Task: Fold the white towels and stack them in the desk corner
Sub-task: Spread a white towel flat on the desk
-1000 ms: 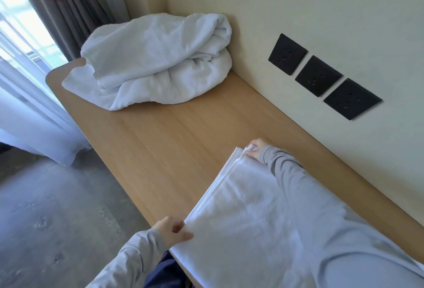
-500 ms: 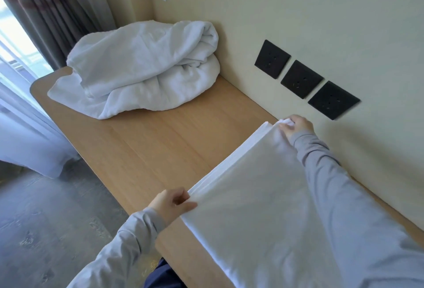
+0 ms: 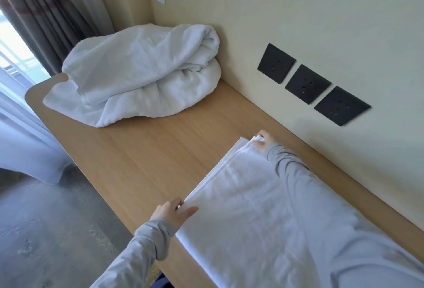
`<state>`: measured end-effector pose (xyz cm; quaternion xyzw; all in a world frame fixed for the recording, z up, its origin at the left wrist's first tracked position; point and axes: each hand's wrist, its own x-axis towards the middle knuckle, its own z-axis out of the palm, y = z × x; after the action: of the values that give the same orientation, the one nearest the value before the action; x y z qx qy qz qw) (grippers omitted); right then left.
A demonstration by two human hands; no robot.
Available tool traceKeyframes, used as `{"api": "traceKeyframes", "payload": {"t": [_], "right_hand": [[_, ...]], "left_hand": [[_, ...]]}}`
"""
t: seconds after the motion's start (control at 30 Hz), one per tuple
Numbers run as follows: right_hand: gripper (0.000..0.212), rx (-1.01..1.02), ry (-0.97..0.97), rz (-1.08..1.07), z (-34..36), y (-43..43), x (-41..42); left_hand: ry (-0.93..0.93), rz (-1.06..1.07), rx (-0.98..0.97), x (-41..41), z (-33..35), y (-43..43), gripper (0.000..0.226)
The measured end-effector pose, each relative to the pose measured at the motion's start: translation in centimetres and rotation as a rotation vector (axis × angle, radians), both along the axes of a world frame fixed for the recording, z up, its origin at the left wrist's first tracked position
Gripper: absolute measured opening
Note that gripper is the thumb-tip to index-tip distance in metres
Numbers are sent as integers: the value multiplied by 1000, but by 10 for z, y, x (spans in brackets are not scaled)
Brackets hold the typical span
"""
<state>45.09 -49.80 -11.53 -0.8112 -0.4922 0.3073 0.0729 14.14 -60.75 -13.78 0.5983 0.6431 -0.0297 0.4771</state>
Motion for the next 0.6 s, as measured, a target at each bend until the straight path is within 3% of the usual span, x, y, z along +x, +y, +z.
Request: {"api": "traceKeyframes", "payload": {"t": [0.13,0.27,0.33,0.43,0.53,0.6], "right_hand": [[11,32,-29,-27,8,4,8],[24,123,-5,3,30,2,21],[22,132,59,66,31,6,16],[17,28,87,141,8,16,-1],[21,-73,42,172,-21,22,-12],[25,-107,-7,200,-33,24,-14]], "left_hand": [[-2,-27,18,-1,0,-5,40],[-475,1,-161,-33,3,-12,11],[-546,-4,-199,-45,5,-12,14],[-473,43,-163,-49,0,-12,20],[-154,24,10,-50,-9,-13,26],[-41,15,86,-49,-8,-16,35]]}}
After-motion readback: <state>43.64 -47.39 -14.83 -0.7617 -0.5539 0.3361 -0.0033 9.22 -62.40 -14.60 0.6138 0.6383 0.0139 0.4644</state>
